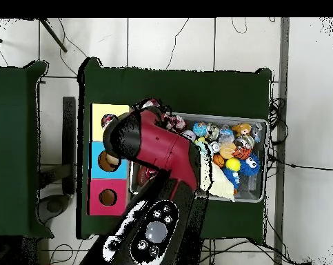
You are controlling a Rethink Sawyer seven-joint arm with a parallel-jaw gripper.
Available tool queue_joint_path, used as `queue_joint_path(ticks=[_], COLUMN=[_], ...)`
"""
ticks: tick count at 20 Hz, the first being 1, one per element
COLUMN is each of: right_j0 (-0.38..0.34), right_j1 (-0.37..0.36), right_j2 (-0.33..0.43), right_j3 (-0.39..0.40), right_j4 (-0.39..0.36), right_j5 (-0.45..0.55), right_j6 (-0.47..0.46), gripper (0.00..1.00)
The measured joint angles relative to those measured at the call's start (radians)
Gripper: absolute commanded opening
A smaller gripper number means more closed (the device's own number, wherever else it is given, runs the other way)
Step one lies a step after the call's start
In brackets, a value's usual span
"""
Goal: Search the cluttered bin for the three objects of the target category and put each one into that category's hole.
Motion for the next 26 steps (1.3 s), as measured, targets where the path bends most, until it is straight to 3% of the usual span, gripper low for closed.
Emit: queue_joint_path(ticks=[11,18,26], right_j0=[0.030,0.042,0.060], right_j1=[-0.101,-0.113,-0.105], right_j2=[-0.044,-0.044,-0.027], right_j3=[-0.016,-0.017,-0.014], right_j4=[-0.002,-0.001,0.056], right_j5=[0.156,0.171,0.169], right_j6=[0.000,0.000,0.000], gripper=[0.00,0.00,0.00])
